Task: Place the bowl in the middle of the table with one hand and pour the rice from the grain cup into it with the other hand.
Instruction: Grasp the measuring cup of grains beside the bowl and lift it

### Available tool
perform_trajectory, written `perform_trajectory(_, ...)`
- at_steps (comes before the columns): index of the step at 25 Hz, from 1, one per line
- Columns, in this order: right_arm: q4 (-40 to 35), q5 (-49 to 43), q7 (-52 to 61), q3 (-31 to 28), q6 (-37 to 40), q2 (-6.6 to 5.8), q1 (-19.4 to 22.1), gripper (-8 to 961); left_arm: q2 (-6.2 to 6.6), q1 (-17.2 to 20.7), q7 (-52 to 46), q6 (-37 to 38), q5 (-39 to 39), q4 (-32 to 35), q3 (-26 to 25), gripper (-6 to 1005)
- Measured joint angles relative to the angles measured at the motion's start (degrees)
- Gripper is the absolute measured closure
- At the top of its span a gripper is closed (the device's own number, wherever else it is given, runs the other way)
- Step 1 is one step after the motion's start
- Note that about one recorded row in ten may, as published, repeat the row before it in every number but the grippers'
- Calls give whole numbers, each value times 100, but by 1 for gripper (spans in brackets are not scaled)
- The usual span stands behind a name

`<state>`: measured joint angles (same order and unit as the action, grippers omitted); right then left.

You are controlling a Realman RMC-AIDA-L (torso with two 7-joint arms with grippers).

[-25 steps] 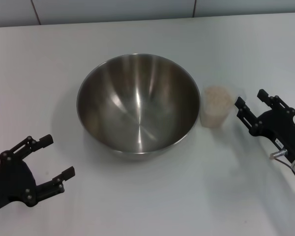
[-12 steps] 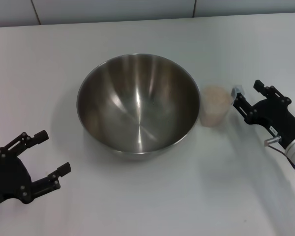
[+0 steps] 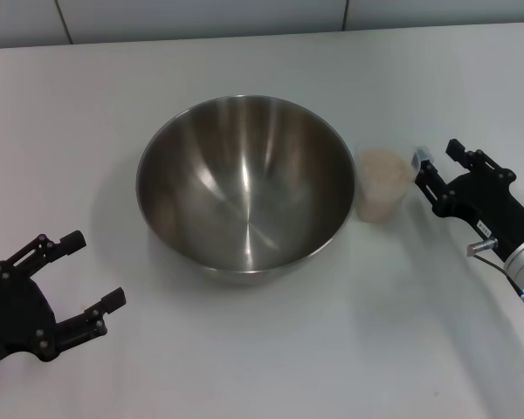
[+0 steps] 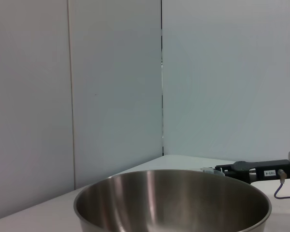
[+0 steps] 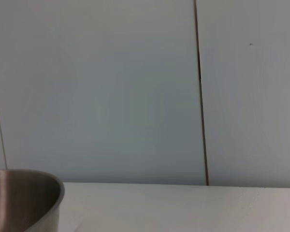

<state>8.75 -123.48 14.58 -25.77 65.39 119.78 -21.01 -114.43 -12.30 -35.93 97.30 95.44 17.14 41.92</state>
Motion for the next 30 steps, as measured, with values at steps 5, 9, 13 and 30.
perform_trajectory(5,28,0,-2,1,100,1,20,451,0,0,-9,0,0,8,0,131)
perform_trajectory(9,30,0,-3,-23,109,1,19,642,0,6,-10,-1,0,10,0,131)
perform_trajectory(13,34,0,-5,-91,118,1,14,799,0,11,-11,-2,0,9,-8,131)
perform_trajectory(30,142,-1,4,-347,651,-11,49,924,9,48,-2,-1,35,20,-17,131)
